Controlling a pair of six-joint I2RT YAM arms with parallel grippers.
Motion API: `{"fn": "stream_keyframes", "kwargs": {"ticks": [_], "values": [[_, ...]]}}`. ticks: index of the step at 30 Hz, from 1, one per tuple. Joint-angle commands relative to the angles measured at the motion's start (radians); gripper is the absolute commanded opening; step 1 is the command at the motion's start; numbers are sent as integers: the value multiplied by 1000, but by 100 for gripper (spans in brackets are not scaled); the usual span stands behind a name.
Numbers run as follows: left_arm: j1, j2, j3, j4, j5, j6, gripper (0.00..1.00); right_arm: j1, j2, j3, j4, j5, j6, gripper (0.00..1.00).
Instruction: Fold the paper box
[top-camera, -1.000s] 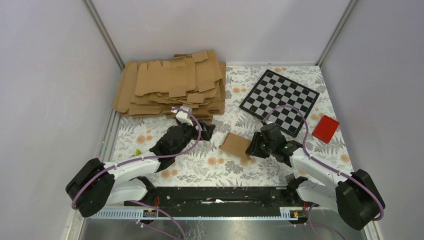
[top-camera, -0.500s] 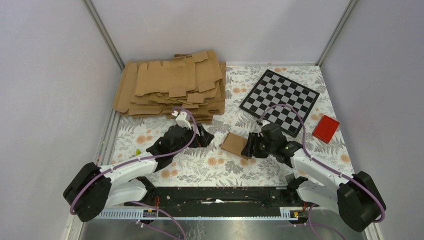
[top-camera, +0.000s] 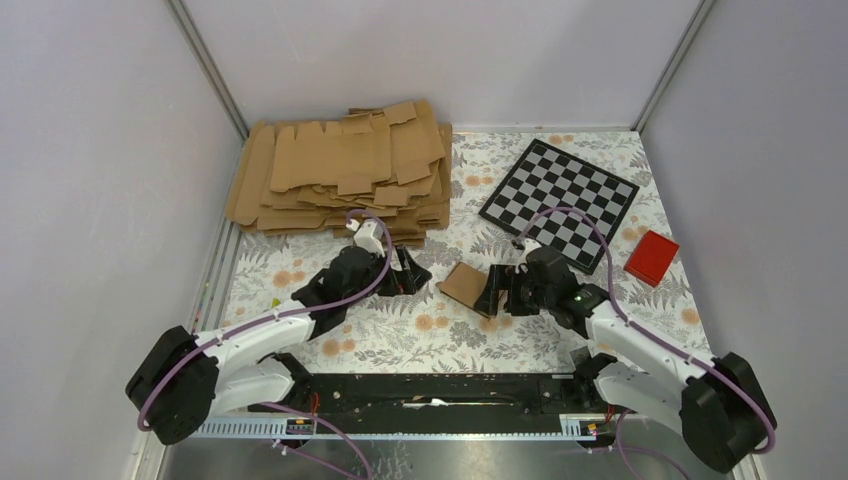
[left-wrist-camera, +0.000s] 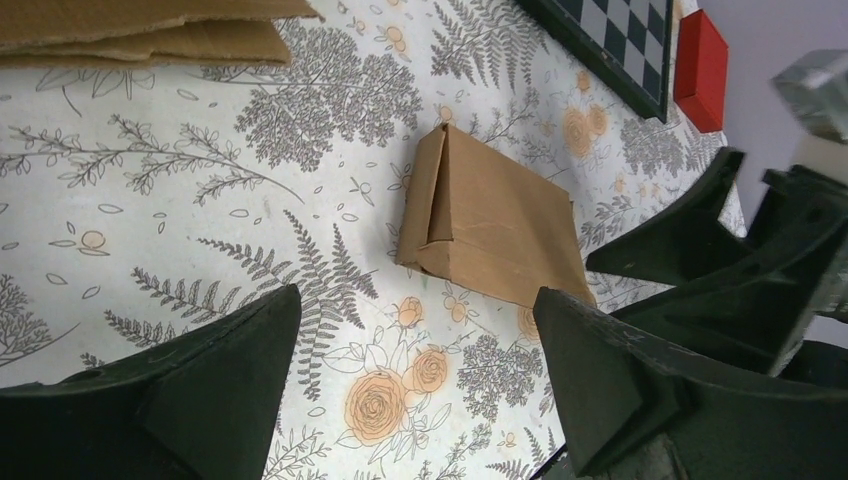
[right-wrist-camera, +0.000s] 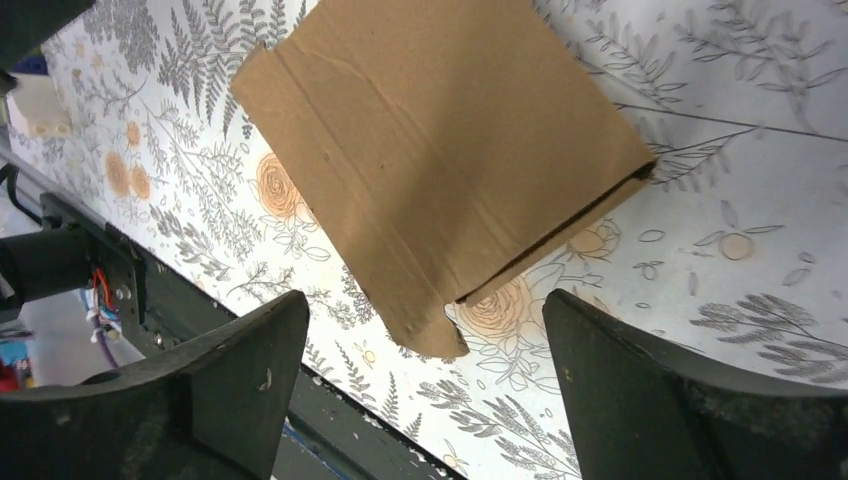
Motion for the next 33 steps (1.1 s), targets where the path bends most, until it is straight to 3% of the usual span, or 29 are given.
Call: {"fn": "stream_keyframes", "kwargs": {"ticks": [1, 12, 18, 21, 27, 33], "values": [[-1, 27, 39, -7, 5, -28, 94, 2, -107, 7, -83, 127, -3, 96], [-4, 62, 49, -6, 3, -28, 94, 3, -175, 134, -220, 320, -68, 95], [-7, 77, 34, -1, 16, -59, 94, 2, 8, 260, -177, 324, -148, 94], [-27, 84, 8, 29, 36, -88, 93, 2, 127, 300, -162, 290, -163, 86], [-83, 93, -18, 56, 34, -118, 93, 0, 280, 295, -84, 145, -161, 83], [-87, 97, -18, 56, 42, -128, 93, 2, 331, 277, -96, 142, -175, 86]]}}
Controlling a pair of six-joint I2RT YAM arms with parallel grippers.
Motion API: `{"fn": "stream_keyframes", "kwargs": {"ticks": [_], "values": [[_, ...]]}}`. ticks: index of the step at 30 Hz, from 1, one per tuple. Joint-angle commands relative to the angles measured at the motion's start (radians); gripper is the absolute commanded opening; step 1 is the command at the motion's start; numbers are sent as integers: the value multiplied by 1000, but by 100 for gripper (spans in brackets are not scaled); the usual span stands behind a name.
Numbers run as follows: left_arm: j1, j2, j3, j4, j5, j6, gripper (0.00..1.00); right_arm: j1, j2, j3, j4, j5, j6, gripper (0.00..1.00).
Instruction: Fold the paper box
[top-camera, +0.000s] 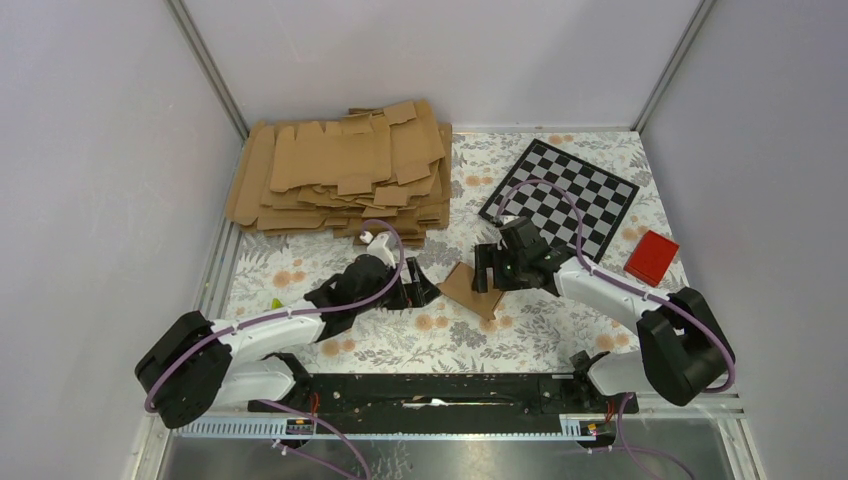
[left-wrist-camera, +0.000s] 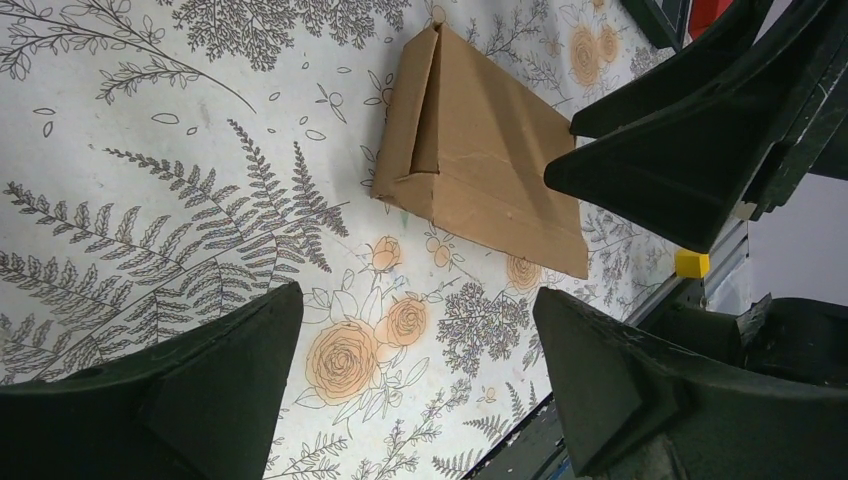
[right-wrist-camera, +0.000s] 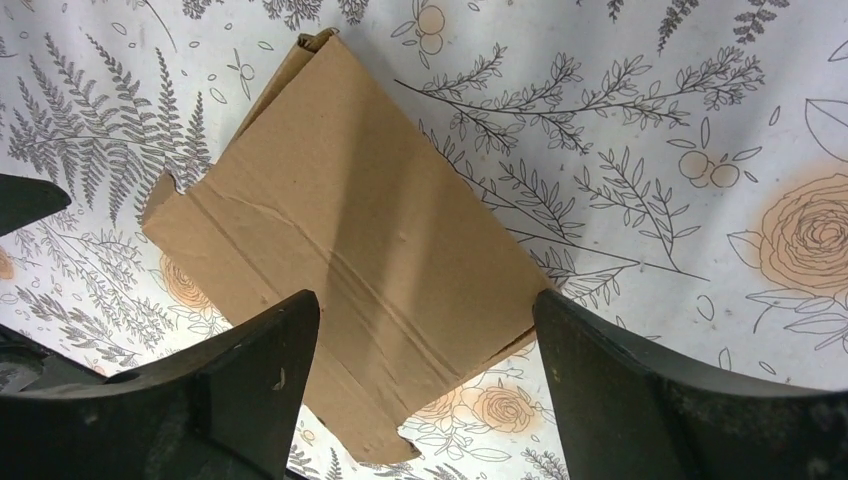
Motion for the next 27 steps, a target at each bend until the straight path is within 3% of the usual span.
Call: {"fn": "stream_keyframes", "kwargs": {"ticks": [1, 8, 12, 16, 20, 27], "values": [[-3, 11, -6, 60, 14, -20, 93, 2, 14, -3, 18, -33, -30, 86], [-3, 54, 0, 76, 25, -21, 93, 33, 38, -19, -9, -17, -6, 83], [-3, 97, 7, 109, 39, -27, 93, 135, 32, 12, -71, 94, 23, 81], [-4, 170, 22, 141, 50, -32, 92, 206, 35, 48, -128, 202, 51, 73], [-5, 230, 71, 75, -8, -16, 89, 244, 44, 80, -185, 277, 55, 69], [-3, 318, 140, 105, 7, -1, 82, 249, -10, 89, -166, 207, 31, 69]]}}
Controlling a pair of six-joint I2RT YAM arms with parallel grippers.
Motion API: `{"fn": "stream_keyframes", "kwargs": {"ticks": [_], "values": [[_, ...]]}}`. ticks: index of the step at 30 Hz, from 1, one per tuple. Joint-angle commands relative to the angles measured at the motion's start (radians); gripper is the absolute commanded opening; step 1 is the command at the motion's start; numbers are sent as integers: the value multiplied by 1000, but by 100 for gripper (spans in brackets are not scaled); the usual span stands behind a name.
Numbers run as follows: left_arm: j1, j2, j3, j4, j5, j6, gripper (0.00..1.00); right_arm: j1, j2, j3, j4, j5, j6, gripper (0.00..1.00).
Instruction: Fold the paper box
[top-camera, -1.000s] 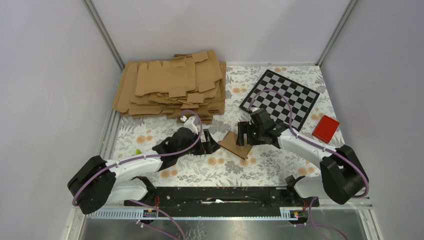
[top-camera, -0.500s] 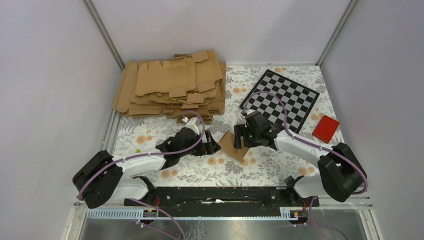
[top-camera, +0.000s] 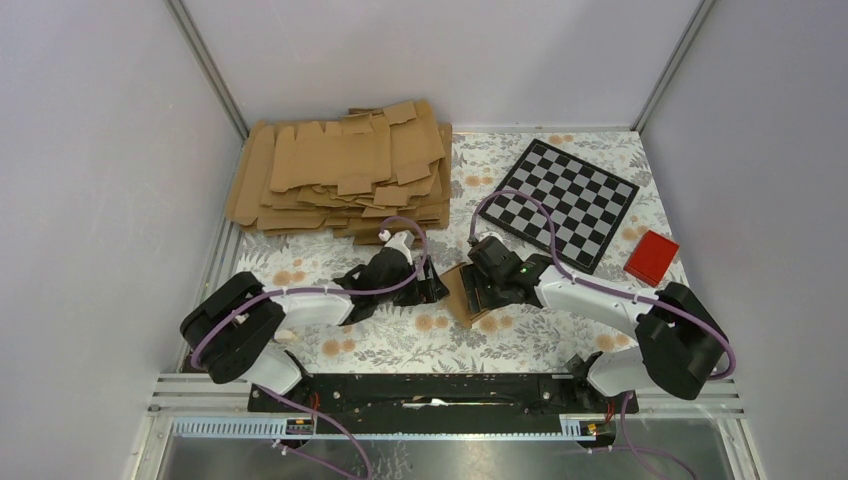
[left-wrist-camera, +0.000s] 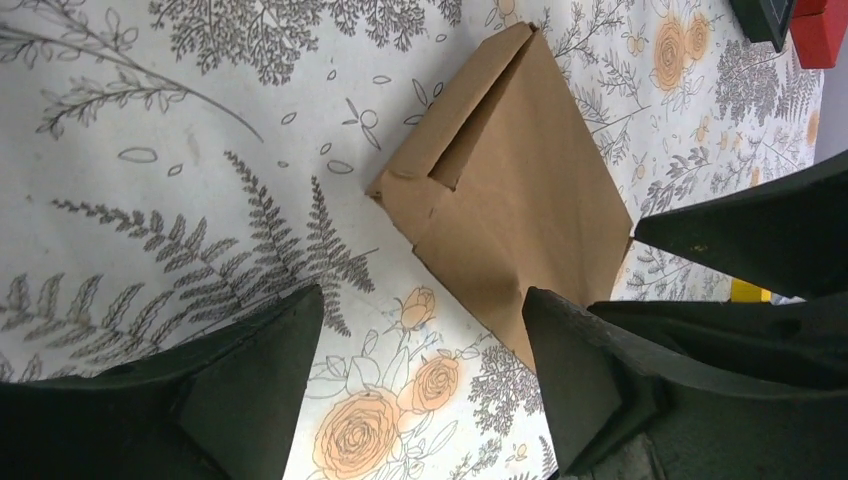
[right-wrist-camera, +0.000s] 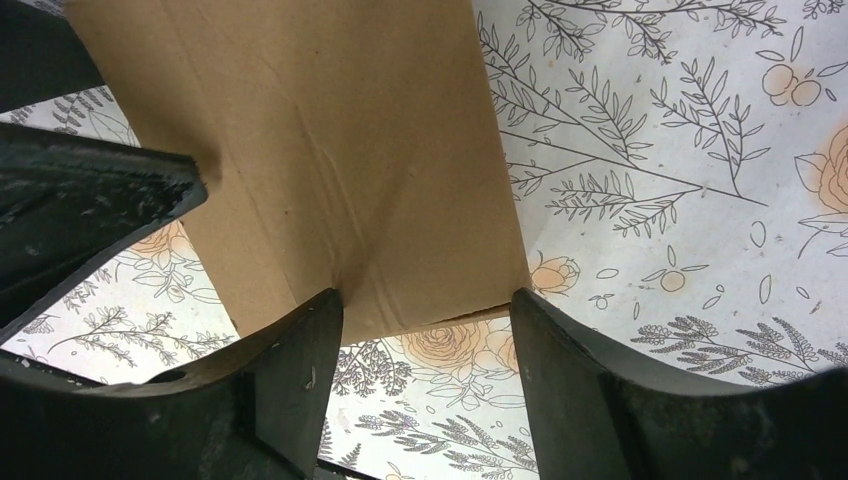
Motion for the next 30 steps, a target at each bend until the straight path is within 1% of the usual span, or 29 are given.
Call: {"fn": "stream_keyframes", "kwargs": {"ticks": [1, 4, 8, 10, 12, 15, 18, 26, 30], "values": [[-1, 39, 52, 44, 10, 22, 79, 9, -59, 38, -19, 0, -12, 69], [-1, 55, 68, 33, 18, 34, 68, 8, -112, 47, -20, 39, -12, 66], [-1, 79, 81, 6, 16, 51, 58, -22, -164, 50, -12, 89, -31, 59], [-1, 102, 102, -23, 25, 63, 51, -61, -155, 54, 3, 63, -51, 57], [-1, 123, 116, -44, 31, 71, 46, -114, -134, 44, 32, 9, -62, 56], [0, 141, 119, -45, 34, 66, 43, -203, -103, 10, 109, -159, -50, 54], [0, 145, 111, -18, 54, 51, 41, -252, -77, -36, 198, -259, -18, 53], [0, 111, 94, 11, 65, 53, 39, -333, -16, -143, 357, -414, 54, 44], [1, 97, 95, 11, 71, 64, 39, -353, 7, -169, 378, -420, 56, 36]]}}
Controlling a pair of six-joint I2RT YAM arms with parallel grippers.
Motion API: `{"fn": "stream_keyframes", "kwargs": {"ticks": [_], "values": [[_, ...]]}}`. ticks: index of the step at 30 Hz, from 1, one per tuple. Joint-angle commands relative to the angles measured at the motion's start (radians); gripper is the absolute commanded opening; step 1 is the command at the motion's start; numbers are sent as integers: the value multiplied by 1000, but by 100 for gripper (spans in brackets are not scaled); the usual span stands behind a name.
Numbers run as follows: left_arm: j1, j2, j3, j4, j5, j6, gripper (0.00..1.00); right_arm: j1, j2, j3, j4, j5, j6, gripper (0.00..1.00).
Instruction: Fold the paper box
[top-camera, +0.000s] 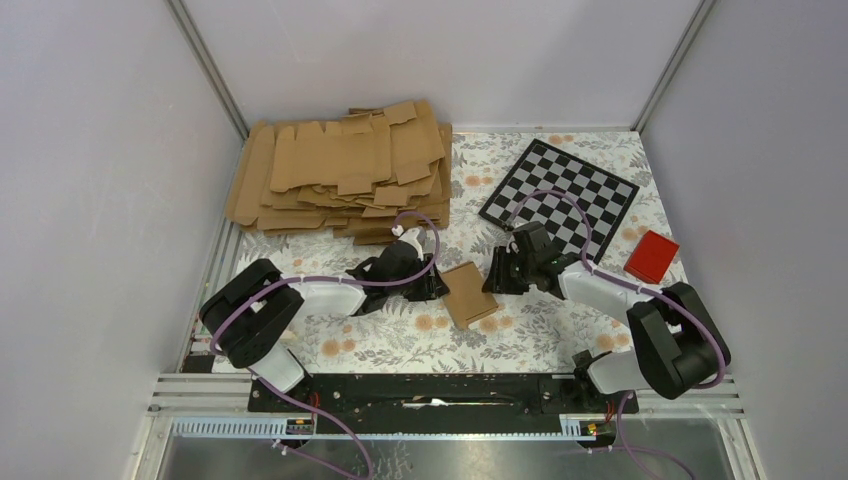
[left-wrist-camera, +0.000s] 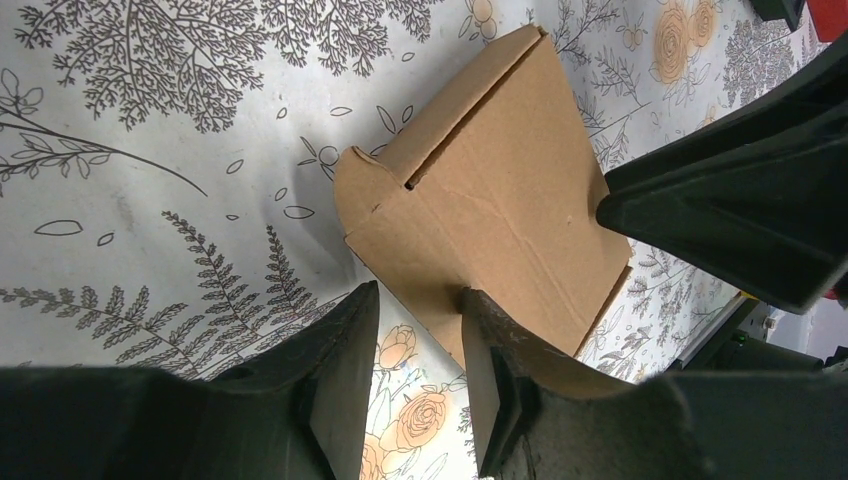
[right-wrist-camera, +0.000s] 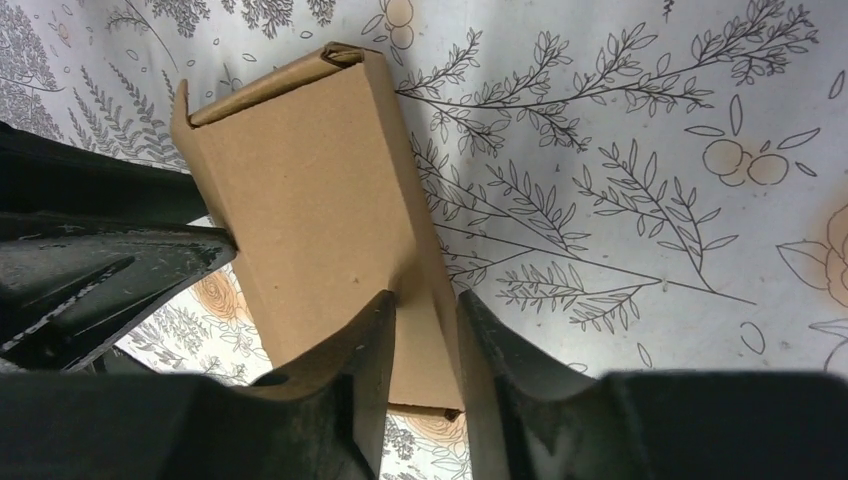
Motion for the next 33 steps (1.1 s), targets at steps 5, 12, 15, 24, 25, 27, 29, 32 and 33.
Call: {"fn": "stream_keyframes", "kwargs": {"ticks": [5, 12, 15, 24, 25, 27, 29, 32, 33], "values": [[0, -28, -15, 28, 22, 23, 39, -18, 22, -46, 105, -17, 11, 24], [0, -101, -49, 76, 71, -7, 63, -28, 48, -89, 124, 2, 0, 10], [1, -163, -79, 93, 76, -23, 68, -39, 59, -110, 137, -2, -3, 9], [53, -265, -180, 201, 180, -106, 66, -77, 50, -126, 152, -45, 4, 7], [63, -268, -192, 199, 178, -114, 63, -87, 49, -128, 152, -56, 5, 7], [78, -268, -210, 191, 168, -130, 56, -108, 45, -135, 160, -86, 9, 5], [86, -266, -226, 192, 163, -139, 49, -127, 48, -147, 179, -129, 20, 0], [89, -259, -243, 210, 160, -149, 40, -155, 58, -162, 215, -200, 42, 0], [90, -254, -243, 212, 161, -150, 38, -165, 63, -166, 228, -225, 50, 0]]}}
